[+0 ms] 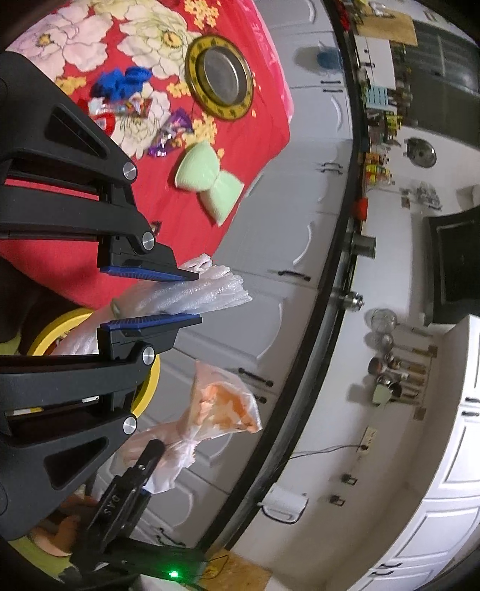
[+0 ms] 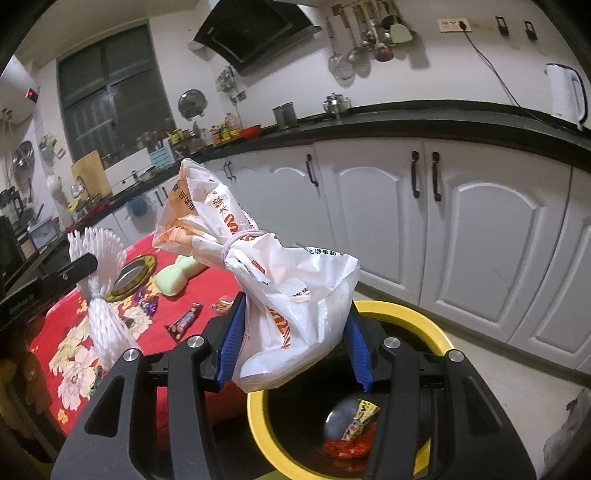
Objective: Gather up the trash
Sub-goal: 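Carry the white plastic bag and foam net over the bin with both tools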
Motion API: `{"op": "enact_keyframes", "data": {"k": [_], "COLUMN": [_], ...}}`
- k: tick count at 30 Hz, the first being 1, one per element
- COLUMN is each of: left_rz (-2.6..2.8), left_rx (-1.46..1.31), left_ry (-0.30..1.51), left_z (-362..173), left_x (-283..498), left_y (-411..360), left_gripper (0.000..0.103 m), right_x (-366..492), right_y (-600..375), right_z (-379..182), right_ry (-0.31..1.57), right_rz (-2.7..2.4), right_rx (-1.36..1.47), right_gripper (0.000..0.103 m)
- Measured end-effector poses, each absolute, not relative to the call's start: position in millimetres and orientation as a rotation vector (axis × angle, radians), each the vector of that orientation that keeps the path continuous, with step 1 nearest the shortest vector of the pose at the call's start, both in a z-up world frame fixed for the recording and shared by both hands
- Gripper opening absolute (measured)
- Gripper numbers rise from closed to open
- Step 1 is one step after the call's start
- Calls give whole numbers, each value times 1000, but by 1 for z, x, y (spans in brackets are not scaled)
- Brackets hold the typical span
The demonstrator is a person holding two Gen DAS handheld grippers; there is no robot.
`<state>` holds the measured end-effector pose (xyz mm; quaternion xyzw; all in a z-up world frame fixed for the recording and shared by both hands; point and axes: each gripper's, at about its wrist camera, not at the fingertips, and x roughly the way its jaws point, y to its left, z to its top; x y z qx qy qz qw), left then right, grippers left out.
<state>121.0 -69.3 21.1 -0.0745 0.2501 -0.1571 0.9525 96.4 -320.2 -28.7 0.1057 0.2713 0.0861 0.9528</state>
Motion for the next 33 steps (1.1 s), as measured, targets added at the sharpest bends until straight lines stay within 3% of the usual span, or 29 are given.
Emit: {"op": "enact_keyframes", "data": {"k": [33], "left_rz": [-495], "left_rx": [-21], "left_ry": [704], "left_z": [-56], "left_x": [139], "left_y": [-187], "left_gripper": [11], "right_x": [112], "right_y": [-390], "right_z": [-93], "right_ry": [722], "right_rz": [63], "right_rx": [265], "right_gripper": [50]}}
